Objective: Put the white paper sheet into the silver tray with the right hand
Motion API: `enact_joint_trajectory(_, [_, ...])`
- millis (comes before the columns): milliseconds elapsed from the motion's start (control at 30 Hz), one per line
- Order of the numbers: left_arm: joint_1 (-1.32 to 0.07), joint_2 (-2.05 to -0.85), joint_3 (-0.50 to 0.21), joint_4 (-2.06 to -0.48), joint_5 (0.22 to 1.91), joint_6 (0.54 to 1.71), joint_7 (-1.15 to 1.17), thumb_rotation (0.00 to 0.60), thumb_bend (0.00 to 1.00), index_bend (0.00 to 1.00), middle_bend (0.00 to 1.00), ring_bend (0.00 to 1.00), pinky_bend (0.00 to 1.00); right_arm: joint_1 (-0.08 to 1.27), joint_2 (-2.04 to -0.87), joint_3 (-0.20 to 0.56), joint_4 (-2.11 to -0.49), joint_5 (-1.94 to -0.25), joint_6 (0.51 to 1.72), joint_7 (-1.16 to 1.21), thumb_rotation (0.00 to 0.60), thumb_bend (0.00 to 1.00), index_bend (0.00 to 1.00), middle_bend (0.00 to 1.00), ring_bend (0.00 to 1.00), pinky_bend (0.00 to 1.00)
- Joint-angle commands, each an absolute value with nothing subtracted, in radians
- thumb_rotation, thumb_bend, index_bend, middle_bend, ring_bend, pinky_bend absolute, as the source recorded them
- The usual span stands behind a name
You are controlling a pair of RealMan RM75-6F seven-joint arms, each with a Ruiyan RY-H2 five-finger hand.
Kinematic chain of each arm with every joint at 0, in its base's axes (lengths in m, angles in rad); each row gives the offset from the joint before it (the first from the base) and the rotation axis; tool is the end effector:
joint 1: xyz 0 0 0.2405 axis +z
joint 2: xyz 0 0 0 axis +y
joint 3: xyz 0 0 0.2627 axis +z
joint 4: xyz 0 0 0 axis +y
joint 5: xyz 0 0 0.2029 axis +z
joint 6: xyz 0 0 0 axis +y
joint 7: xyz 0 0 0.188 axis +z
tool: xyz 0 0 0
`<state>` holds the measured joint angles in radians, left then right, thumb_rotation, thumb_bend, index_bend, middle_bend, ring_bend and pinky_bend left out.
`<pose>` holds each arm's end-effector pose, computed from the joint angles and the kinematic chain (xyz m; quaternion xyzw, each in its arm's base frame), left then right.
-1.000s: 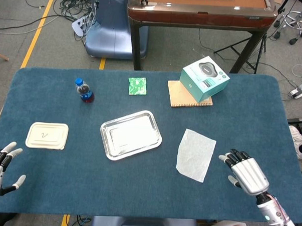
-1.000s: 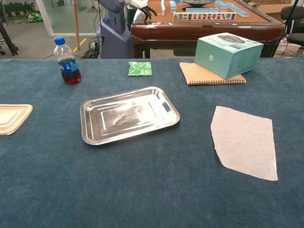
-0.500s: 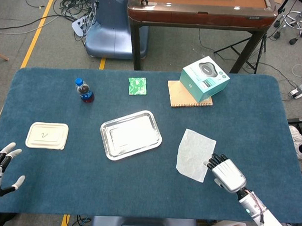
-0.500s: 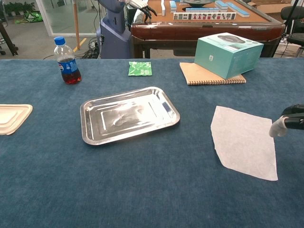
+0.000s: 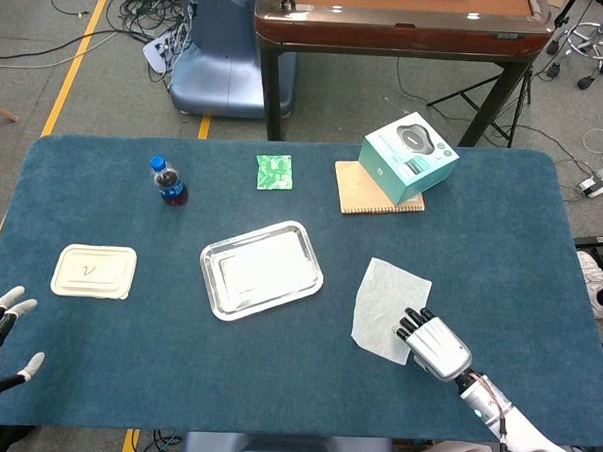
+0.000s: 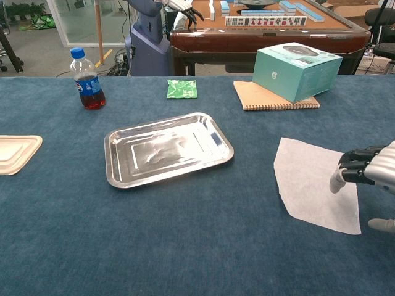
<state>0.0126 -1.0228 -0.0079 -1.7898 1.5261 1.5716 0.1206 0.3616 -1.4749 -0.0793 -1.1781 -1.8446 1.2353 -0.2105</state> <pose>-0.2993 0.1856 0.1895 -0.5826 -0.3868 -0.3648 0.6147 -0.2694 -0.2618 -0.0033 0.8422 -0.1767 0.3049 0.4081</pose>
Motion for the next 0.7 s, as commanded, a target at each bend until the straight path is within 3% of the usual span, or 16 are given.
enact_joint_trajectory(33, [0.013, -1.024, -0.008, -1.789, 1.528, 1.572, 0.12, 0.6, 0.21, 0.23, 0.12, 0.14, 0.09, 0.37, -1.493, -0.082, -1.154, -1.849, 1.246, -0.202, 0.6, 0.17, 0.38, 0.36, 0.22, 0.37])
enact_joint_trajectory(700, [0.026, -1.022, -0.004, -1.777, 1.528, 1.583, 0.107, 0.6, 0.21, 0.23, 0.12, 0.14, 0.09, 0.405, -1.535, -0.088, -1.092, -1.81, 1.23, -0.183, 0.6, 0.18, 0.38, 0.36, 0.22, 0.36])
